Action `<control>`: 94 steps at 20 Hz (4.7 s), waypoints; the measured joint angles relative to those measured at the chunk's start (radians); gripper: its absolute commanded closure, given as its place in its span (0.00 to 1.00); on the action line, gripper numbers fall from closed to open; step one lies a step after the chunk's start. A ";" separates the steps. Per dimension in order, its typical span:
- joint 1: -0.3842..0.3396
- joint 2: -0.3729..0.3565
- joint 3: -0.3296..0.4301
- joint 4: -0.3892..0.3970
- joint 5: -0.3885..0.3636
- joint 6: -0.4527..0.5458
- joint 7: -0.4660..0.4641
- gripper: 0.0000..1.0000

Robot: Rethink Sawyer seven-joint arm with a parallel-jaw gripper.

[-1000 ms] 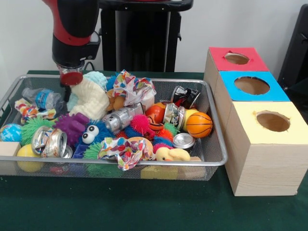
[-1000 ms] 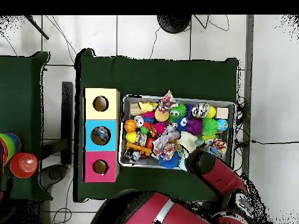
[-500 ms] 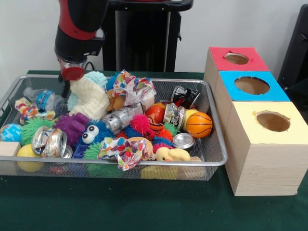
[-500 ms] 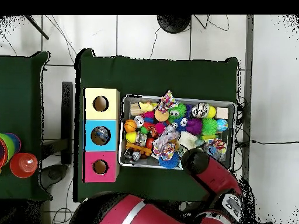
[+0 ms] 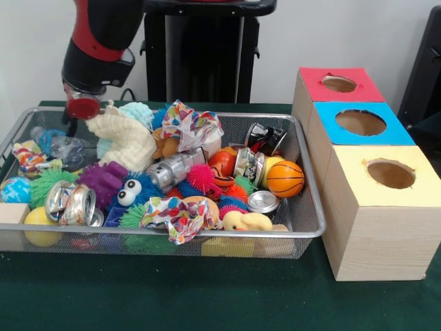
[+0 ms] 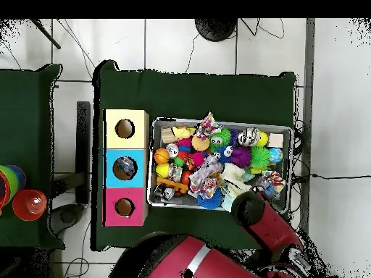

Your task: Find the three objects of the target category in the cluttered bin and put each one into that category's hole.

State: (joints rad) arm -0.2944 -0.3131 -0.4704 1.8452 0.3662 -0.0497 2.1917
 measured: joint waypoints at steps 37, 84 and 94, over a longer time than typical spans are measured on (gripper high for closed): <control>-0.010 0.017 0.016 0.003 0.067 -0.023 0.000 1.00; -0.024 -0.438 0.013 0.120 -0.055 0.307 0.000 1.00; -0.066 -0.268 0.041 0.053 -0.086 0.332 0.000 1.00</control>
State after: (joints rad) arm -0.3599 -0.5809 -0.4293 1.8977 0.2800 0.2822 2.1917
